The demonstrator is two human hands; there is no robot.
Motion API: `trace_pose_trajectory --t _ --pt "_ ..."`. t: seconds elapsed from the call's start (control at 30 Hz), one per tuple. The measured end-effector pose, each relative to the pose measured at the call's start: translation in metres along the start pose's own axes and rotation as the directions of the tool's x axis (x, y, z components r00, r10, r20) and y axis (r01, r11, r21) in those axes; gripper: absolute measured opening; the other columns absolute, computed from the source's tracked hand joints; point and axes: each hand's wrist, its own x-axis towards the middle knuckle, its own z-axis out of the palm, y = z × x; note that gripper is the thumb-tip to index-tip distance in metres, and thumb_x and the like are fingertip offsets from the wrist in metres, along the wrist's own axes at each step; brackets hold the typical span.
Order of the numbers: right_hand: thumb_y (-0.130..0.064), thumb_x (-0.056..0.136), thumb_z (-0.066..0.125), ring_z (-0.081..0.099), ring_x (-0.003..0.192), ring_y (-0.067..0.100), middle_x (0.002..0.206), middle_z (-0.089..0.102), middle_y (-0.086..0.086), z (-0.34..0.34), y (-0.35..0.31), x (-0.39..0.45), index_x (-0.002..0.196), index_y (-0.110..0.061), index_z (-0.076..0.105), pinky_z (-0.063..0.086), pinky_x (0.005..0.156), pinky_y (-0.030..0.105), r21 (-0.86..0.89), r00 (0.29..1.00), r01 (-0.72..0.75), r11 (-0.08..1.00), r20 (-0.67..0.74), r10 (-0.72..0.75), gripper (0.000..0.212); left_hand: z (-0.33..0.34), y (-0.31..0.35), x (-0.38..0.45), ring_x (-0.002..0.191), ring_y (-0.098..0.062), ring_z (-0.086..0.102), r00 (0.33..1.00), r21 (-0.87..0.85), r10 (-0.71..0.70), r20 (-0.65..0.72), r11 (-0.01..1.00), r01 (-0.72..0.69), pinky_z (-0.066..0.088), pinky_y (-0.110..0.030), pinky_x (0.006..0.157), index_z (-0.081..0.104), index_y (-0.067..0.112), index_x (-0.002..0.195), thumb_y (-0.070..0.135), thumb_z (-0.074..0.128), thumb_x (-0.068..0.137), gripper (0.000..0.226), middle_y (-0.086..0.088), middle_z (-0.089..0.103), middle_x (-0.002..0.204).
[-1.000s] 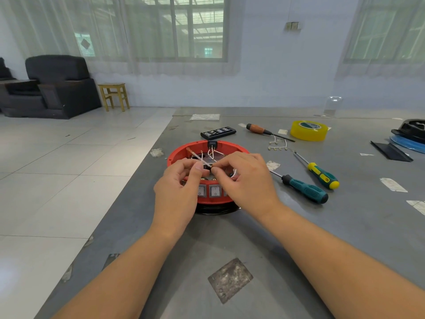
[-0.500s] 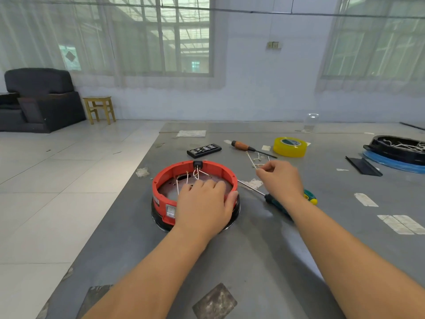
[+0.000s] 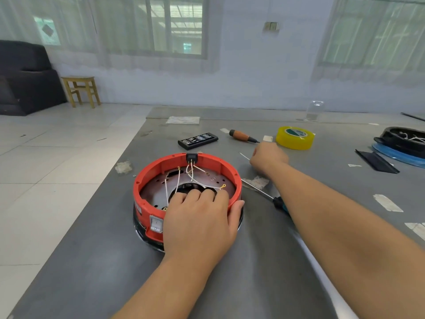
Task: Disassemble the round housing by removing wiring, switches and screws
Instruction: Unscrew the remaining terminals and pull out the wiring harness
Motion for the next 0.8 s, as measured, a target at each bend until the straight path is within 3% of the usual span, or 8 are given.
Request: trace_pose_trajectory --t 0.13,0.33,0.47,0.57,0.67,0.8 --pt "-0.019 0.090 0.060 0.063 0.114 0.032 0.121 0.062 0.009 0.010 -0.012 0.018 0.123 -0.017 0.064 0.042 0.074 0.036 -0.050 1.000 -0.016 0.999 -0.012 0.016 0.033 0.004 0.000 -0.002 0.068 -0.029 0.063 0.998 -0.007 0.011 -0.064 1.000 -0.012 0.044 -0.041 0.068 0.065 0.024 0.077 0.052 0.051 0.102 0.041 0.000 0.065 0.069" --pt "-0.021 0.092 0.060 0.064 0.110 0.031 0.119 0.064 0.008 0.013 -0.007 0.020 0.123 -0.017 0.064 0.044 0.073 0.034 -0.113 1.000 0.010 0.994 -0.014 -0.011 0.031 0.006 0.000 -0.002 0.069 -0.029 0.063 0.995 -0.012 0.025 -0.098 1.000 -0.027 0.042 -0.041 0.068 0.064 0.025 0.075 0.052 0.048 0.103 0.042 0.000 0.066 0.070" --pt "-0.017 0.094 0.053 0.062 0.111 0.031 0.121 0.066 0.007 0.000 0.009 0.017 0.118 -0.026 0.069 0.049 0.087 0.038 -0.163 0.985 0.160 0.974 -0.031 -0.168 0.030 0.005 0.000 -0.001 0.068 -0.029 0.062 0.993 -0.007 0.025 -0.113 1.000 -0.026 0.041 -0.040 0.067 0.063 0.025 0.075 0.051 0.048 0.103 0.042 0.000 0.065 0.069" --pt "-0.019 0.098 0.047 0.056 0.122 0.028 0.132 0.063 0.002 -0.005 0.016 0.012 0.127 -0.037 0.064 0.040 0.094 0.040 -0.262 0.949 0.316 0.912 0.076 -0.307 0.038 0.005 0.000 -0.002 0.069 -0.028 0.062 0.993 -0.009 0.029 -0.113 1.000 -0.030 0.040 -0.040 0.067 0.065 0.025 0.076 0.051 0.049 0.103 0.041 0.000 0.065 0.070" --pt "-0.019 0.100 0.043 0.050 0.130 0.027 0.140 0.058 0.000 -0.002 0.015 0.009 0.139 -0.036 0.056 0.034 0.102 0.044 -0.277 0.915 0.391 0.878 0.221 -0.338 0.045 0.005 0.000 -0.002 0.069 -0.029 0.063 0.993 -0.005 0.032 -0.116 0.999 -0.033 0.039 -0.040 0.067 0.066 0.025 0.077 0.051 0.048 0.104 0.041 0.000 0.066 0.070" --pt "-0.020 0.099 0.041 0.053 0.122 0.029 0.129 0.064 0.002 0.004 0.011 0.007 0.128 -0.032 0.061 0.029 0.101 0.046 -0.305 0.911 0.385 0.871 0.275 -0.307 0.037 0.005 0.000 -0.002 0.068 -0.029 0.061 0.991 -0.004 0.030 -0.134 1.000 -0.031 0.038 -0.040 0.066 0.063 0.024 0.075 0.051 0.048 0.104 0.042 -0.001 0.064 0.069"
